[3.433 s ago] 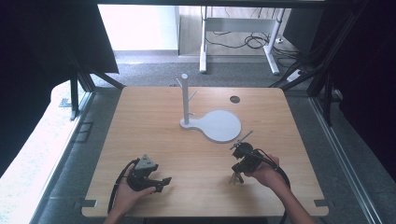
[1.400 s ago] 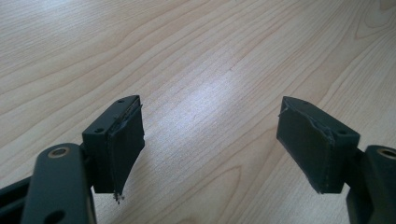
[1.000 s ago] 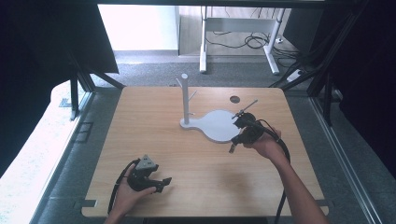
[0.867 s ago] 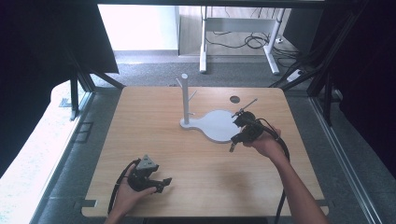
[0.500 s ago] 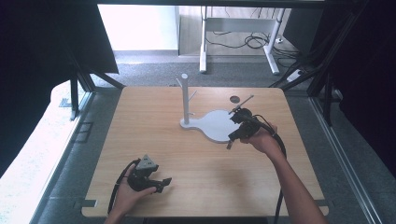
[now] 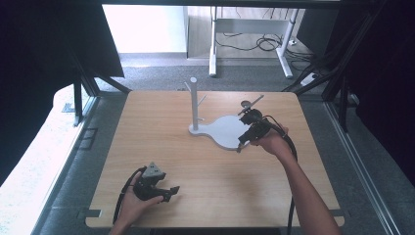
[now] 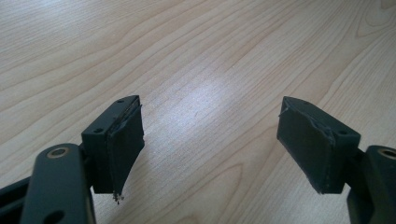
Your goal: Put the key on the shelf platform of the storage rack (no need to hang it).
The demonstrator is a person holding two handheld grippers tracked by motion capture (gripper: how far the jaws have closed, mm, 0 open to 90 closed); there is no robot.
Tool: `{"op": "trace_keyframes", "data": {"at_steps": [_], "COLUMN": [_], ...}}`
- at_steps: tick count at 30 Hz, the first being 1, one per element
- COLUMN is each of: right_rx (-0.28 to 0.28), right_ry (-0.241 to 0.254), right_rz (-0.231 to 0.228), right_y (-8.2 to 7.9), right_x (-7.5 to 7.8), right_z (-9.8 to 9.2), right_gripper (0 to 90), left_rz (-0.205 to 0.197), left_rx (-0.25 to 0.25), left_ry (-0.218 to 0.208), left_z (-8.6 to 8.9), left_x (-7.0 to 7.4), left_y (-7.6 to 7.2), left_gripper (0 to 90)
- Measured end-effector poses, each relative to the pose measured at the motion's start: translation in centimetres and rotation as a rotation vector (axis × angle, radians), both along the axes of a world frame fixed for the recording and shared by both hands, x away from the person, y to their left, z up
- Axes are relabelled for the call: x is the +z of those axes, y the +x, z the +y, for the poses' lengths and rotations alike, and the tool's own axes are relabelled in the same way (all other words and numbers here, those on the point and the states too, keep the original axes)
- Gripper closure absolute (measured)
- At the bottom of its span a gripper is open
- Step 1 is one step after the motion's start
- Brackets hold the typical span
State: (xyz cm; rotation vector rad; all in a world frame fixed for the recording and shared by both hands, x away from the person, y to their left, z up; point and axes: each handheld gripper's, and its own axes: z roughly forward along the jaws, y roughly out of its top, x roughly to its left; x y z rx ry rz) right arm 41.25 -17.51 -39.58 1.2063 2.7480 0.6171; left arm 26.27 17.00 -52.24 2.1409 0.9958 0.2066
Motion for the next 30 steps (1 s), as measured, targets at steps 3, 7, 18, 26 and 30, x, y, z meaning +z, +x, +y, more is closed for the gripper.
{"op": "trace_keyframes", "data": {"at_steps": [3,7,18,26,30], "right_rx": [-0.007,-0.013,-0.038,-0.067,-0.075], "right_ry": [-0.003,-0.005,0.013,0.028,0.030], "right_rz": [0.004,0.006,0.015,0.015,0.014], "right_y": [0.3,0.8,2.5,3.5,3.9], "right_x": [0.1,0.1,-0.3,-0.4,-0.5], "right_z": [0.1,0.2,0.3,0.2,0.2], "right_gripper": [89.6,89.6,89.6,89.5,89.5], "left_rz": [0.004,0.004,0.010,0.007,0.007], "left_rx": [0.002,0.005,0.007,0.009,0.009], "left_ry": [0.001,-0.001,-0.002,-0.007,-0.007], "left_z": [0.0,0.0,0.0,0.2,0.1], "left_x": [0.0,0.0,0.0,0.0,0.0], "left_y": [0.0,0.0,0.0,0.0,0.0], "left_gripper": [23.1,22.9,22.7,22.7,22.7]}}
